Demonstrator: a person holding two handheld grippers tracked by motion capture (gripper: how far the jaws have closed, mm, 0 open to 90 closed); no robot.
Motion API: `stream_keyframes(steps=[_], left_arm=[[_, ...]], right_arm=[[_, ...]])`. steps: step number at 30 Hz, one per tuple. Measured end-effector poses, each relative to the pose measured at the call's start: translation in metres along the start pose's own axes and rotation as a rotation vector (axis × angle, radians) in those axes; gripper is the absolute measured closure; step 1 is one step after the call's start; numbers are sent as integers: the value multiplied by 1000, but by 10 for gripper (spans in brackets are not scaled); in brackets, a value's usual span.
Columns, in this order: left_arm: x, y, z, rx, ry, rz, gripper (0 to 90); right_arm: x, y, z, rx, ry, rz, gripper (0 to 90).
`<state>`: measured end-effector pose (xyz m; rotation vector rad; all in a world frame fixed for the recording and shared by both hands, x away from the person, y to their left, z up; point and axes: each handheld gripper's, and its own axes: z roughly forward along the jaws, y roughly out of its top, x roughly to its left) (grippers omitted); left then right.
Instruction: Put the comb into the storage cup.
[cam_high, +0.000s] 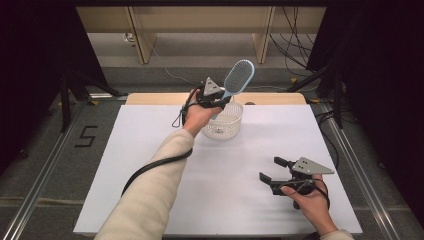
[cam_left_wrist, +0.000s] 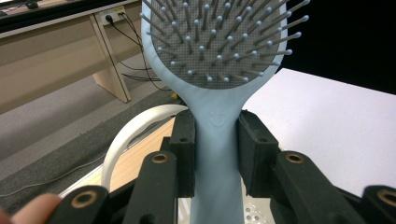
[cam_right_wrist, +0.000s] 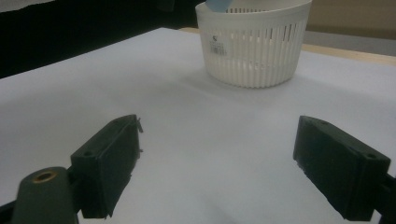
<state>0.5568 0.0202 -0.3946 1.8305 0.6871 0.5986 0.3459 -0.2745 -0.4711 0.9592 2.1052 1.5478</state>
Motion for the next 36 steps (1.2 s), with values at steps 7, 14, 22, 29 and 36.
stream_keyframes(steps=[7, 14, 22, 29, 36], left_arm=[[-1, 1, 2, -4, -2, 0, 696], [0, -1, 4, 9, 6, 4, 696], [1, -5, 6, 15, -1, 5, 696], [0, -8, 8, 19, -3, -1, 696], [-1, -8, 9, 23, -5, 2, 695]], right_arm=[[0, 0, 0, 1, 0, -1, 155], [0, 0, 0, -1, -1, -2, 155], [0, 0, 0, 1, 0, -5, 155], [0, 0, 0, 1, 0, -4, 155], [1, 0, 0, -2, 4, -3, 155]])
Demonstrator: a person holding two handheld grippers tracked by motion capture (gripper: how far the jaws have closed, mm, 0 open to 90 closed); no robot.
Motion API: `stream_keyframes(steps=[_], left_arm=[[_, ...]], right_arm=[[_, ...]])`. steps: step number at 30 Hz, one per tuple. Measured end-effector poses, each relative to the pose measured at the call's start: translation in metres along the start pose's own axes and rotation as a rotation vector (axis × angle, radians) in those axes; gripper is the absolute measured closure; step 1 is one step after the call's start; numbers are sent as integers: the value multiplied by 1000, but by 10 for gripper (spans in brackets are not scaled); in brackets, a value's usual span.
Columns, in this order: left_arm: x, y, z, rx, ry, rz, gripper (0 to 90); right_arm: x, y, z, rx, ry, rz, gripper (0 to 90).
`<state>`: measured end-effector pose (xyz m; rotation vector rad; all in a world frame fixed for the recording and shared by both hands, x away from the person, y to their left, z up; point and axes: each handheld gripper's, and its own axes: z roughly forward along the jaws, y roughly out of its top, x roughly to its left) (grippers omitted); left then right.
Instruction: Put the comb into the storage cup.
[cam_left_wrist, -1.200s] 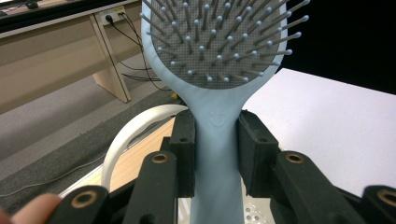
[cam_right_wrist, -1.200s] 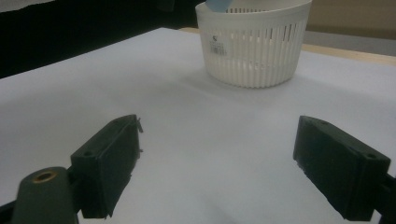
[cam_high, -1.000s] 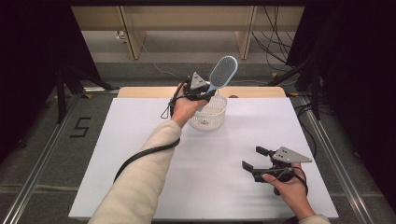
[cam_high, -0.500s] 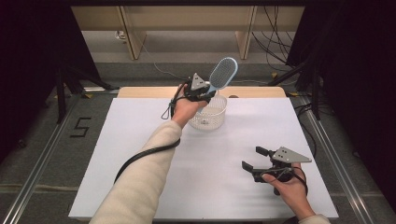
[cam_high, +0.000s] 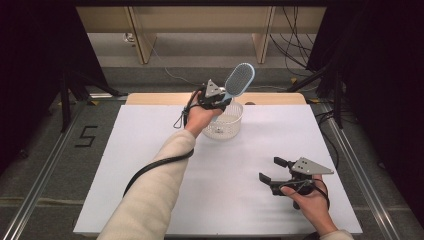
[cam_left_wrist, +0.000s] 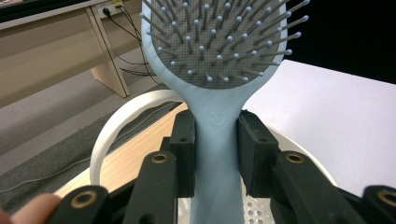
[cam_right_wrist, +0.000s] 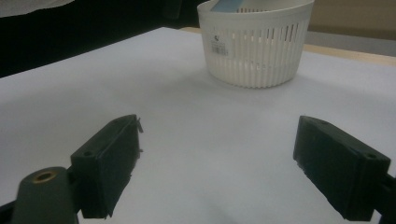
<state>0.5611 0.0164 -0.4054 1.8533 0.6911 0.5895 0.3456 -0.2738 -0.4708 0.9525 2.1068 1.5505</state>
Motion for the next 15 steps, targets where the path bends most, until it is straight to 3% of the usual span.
stream_keyframes(steps=[15], left_arm=[[-1, -6, 4, 19, -4, 1, 695]], right_arm=[[0, 0, 0, 0, -3, -1, 155]])
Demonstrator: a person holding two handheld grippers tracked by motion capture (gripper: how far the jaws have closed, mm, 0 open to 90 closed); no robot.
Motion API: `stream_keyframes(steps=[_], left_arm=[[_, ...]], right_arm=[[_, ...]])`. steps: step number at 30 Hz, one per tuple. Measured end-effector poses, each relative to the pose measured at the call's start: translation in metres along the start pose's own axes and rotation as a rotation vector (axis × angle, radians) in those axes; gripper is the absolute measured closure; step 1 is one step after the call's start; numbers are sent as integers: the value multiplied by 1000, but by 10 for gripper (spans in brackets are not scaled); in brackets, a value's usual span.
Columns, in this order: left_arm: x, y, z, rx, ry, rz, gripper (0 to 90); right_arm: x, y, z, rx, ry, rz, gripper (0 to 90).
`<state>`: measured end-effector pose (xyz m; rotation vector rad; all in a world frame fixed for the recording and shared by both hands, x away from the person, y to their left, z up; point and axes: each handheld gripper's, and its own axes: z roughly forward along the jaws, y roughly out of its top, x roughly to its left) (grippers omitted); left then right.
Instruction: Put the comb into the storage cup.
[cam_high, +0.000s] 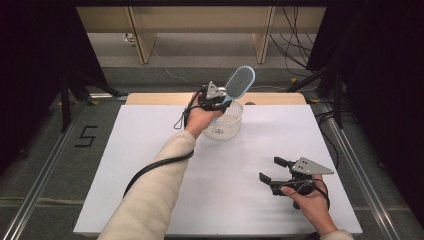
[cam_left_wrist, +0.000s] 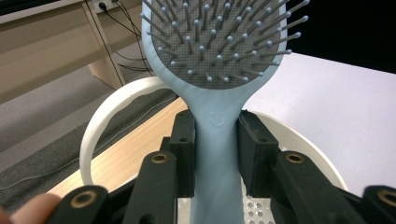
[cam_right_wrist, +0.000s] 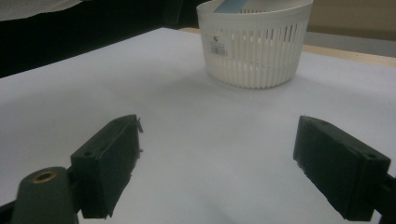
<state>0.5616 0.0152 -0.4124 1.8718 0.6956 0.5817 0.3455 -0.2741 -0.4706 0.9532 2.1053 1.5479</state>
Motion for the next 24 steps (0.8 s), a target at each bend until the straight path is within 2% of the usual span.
stream_keyframes(steps=[16, 24], left_arm=[[-1, -5, 2, 18, 5, 14, 693], [0, -7, 4, 39, 8, 3, 691]], right_arm=[[0, 0, 0, 1, 0, 3, 154], [0, 0, 0, 2, 1, 2, 154]])
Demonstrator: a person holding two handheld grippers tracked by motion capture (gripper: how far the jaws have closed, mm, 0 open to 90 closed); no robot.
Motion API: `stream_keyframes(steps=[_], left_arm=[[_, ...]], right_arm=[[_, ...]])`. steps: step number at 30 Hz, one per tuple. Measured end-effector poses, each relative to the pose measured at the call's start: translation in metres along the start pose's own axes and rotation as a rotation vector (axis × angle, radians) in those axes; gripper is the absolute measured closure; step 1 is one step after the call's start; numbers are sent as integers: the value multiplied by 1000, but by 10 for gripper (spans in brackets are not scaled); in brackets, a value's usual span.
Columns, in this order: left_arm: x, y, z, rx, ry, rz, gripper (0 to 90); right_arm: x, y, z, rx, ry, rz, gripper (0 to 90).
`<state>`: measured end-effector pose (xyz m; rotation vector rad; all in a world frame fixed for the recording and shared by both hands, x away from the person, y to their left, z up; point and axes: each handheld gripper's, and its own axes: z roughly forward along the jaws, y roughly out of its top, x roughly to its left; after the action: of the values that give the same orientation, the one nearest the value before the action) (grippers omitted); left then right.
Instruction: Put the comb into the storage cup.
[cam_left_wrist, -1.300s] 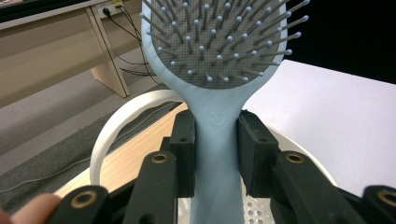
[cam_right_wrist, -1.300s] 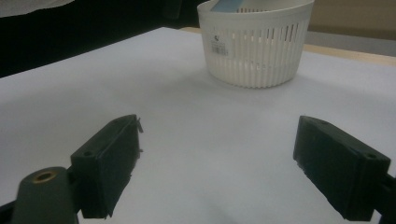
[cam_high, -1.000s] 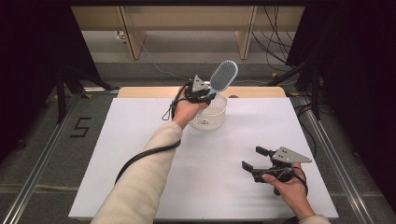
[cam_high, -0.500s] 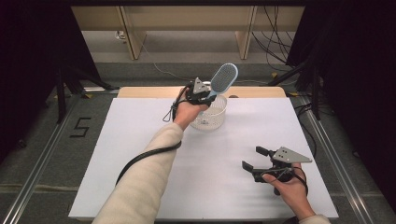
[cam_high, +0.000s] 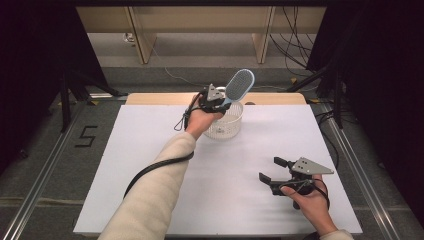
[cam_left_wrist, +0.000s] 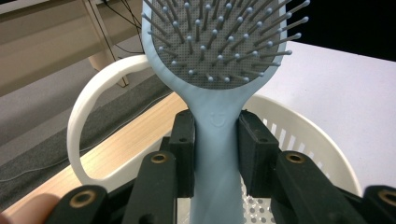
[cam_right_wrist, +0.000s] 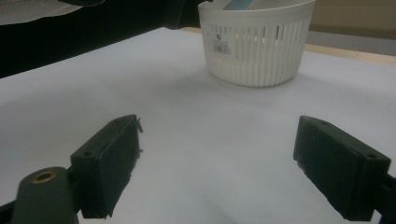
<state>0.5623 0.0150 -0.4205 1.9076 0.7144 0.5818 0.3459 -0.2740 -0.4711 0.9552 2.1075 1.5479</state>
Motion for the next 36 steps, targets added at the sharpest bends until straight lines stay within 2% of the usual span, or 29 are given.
stream_keyframes(steps=[4, 6, 9, 14, 17, 20, 24, 27, 36], left_arm=[[0, -2, 1, 44, 5, 3, 670], [0, -3, 1, 39, 5, -14, 674], [2, -2, -2, 70, 14, -18, 653], [7, -4, -10, 86, 26, -54, 551], [9, -2, -17, 79, 32, -78, 490], [10, 3, -26, 72, 46, -79, 431], [13, 7, -39, 69, 55, -112, 348], [14, 7, -48, 78, 62, -118, 280], [17, -2, -73, 110, 81, -82, 148]], right_arm=[[0, 0, 0, 1, 0, 2, 154], [0, 0, 0, 0, -1, 1, 154], [0, 0, 0, 0, -1, 1, 155], [0, 0, 0, 4, -2, 1, 154], [0, 0, 0, 5, -2, -1, 154], [0, 0, 0, 4, -4, -2, 154], [0, 0, 0, 5, -7, 1, 154], [0, 0, 1, 7, -8, 2, 154], [0, -1, 1, 9, -12, -1, 154]])
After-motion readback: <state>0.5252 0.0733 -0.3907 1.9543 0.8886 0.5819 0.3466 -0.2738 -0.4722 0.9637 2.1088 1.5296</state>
